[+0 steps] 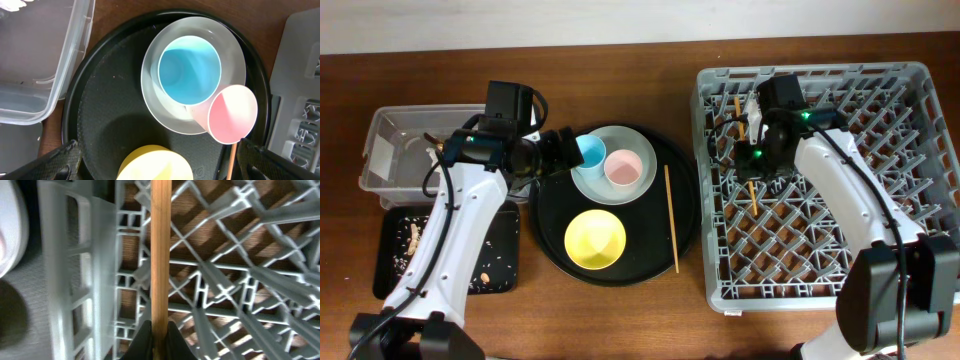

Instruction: Sort waste into correct bins and load items into the dishwasher rack

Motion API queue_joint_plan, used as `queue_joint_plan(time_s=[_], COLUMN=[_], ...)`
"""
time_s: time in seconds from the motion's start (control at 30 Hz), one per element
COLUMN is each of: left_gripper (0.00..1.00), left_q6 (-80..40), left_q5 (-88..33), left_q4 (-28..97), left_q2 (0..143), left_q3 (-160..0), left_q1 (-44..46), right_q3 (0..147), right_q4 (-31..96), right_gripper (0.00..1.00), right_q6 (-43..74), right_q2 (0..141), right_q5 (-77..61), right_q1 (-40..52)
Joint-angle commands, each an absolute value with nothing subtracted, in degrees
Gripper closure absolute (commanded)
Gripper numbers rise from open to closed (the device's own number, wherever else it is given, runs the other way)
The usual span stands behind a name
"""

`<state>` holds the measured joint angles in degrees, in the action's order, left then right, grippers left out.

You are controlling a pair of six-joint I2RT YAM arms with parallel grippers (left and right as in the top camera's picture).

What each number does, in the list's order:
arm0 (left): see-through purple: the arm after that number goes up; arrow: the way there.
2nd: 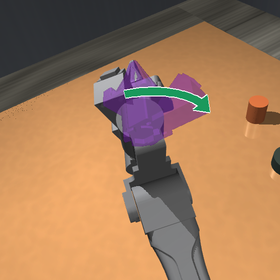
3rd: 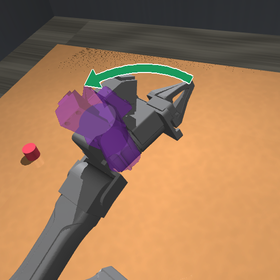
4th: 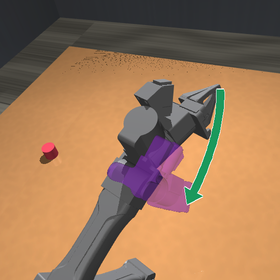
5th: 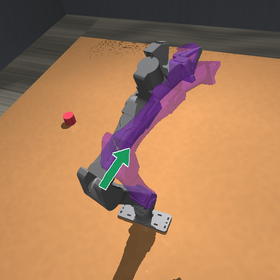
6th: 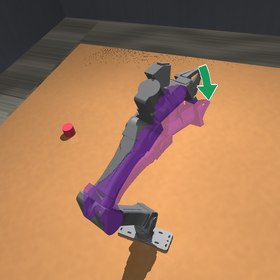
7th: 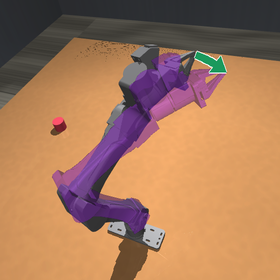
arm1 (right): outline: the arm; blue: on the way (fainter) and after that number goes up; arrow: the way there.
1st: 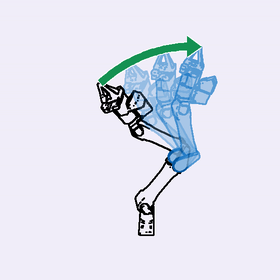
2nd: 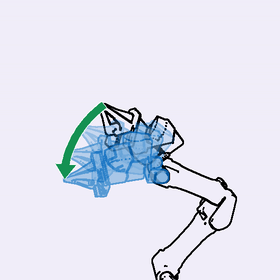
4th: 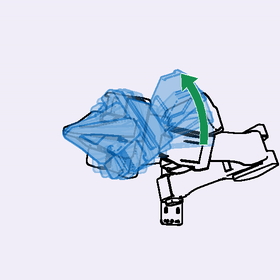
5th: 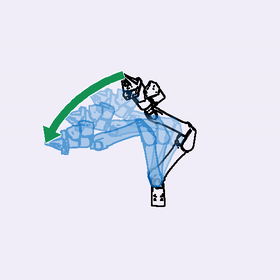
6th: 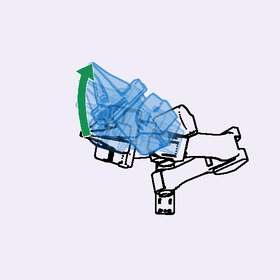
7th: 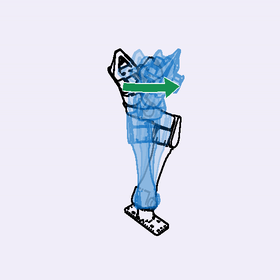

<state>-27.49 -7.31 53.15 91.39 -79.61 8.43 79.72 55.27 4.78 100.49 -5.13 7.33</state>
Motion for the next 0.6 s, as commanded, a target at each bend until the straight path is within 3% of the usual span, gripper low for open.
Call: queue_joint_plan(time_s=[0.0,0.23,0.57], left_gripper=[0.01,0.01,0.01], left_q6=[-27.2,-27.2,-27.2], left_q5=[-7.7,-7.7,-7.7], left_q4=[53.1,53.1,53.1], left_q2=[90.9,90.9,90.9], left_q3=[-80.4,-80.4,-80.4], left_q1=[8.2,8.2,8.2], right_q3=[80.5,80.4,80.2], right_q4=[55.8,55.9,57.0], right_gripper=[0.90,0.90,0.86], right_q6=[5.5,5.4,5.4], right_q2=[100.8,100.8,100.8], right_q5=[-1.3,3.3,-1.3], right_q1=[7.4,7.4,7.4])
